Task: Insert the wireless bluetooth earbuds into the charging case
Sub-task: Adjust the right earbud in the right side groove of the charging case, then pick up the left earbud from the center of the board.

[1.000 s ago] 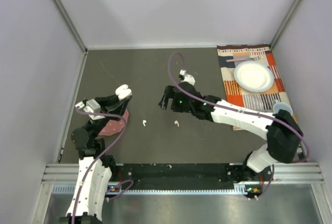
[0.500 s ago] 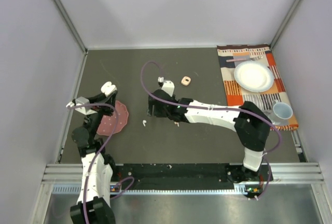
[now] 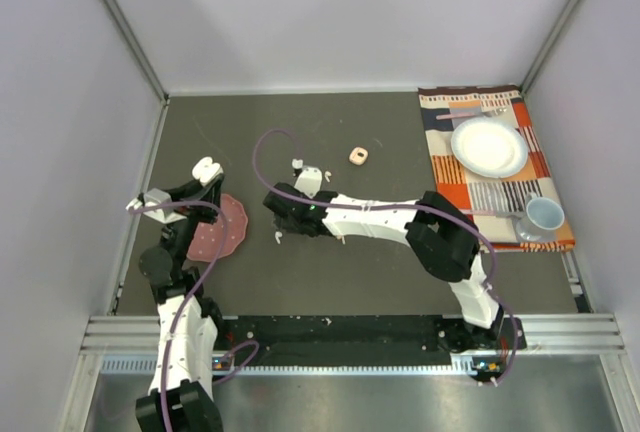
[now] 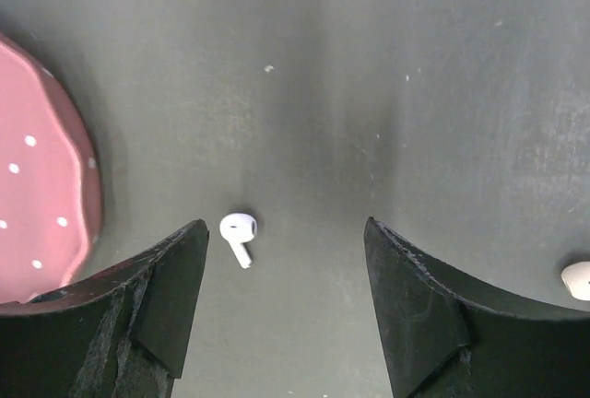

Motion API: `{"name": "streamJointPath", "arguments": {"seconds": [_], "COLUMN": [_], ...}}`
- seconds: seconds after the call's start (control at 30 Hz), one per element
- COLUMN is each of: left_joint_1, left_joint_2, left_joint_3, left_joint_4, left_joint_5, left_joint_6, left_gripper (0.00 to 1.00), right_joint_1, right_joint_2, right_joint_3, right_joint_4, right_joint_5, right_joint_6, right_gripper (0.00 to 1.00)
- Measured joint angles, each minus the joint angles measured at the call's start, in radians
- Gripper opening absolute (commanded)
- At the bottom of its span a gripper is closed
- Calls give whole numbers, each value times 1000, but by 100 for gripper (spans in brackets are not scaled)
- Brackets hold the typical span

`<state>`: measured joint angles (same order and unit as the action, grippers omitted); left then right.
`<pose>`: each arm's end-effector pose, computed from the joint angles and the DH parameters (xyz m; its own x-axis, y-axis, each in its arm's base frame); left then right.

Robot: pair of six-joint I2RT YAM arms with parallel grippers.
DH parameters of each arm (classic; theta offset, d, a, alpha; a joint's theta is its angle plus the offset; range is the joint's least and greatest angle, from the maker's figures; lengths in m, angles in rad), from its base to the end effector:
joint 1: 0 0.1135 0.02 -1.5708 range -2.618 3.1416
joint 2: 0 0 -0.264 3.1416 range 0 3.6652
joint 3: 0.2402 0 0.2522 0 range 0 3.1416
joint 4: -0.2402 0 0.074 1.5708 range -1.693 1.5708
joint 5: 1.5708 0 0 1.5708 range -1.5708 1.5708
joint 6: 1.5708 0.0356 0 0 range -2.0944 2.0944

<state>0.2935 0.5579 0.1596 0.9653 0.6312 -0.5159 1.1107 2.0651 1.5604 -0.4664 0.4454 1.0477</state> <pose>0.1322 0.0180 0.2687 0.3274 -0.3171 -0.8901 0.4649 0.8741 -0.1404 0.2129 0.3951 0.1924 -0.7900 0.1664 -0.5900 -0.0325 0.9498 0.3113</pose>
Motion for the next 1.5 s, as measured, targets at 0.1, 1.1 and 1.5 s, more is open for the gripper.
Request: {"name": "streamJointPath", "arguments": {"seconds": [0.1,1.1,1.5], "left_joint_1": [-1,-23,-27], "left_joint_2": [-5,-13,-21], "left_joint_3": [-2,-5,-5], "left_joint_4": [-2,-47,-53], "left_joint_5": [-15,-72,-72], "left_joint_6": [9,65,67], "left_gripper": [0,0,0], "right_joint_1": [9,43,46], "right_joint_2": [21,134,139], "right_joint_3": [13,117,125], "right_joint_4": [-26,-37,-32], "right_joint_5": [2,-55,-50], "right_joint_6": [24,56,51], "right_gripper": [68,47,45]}}
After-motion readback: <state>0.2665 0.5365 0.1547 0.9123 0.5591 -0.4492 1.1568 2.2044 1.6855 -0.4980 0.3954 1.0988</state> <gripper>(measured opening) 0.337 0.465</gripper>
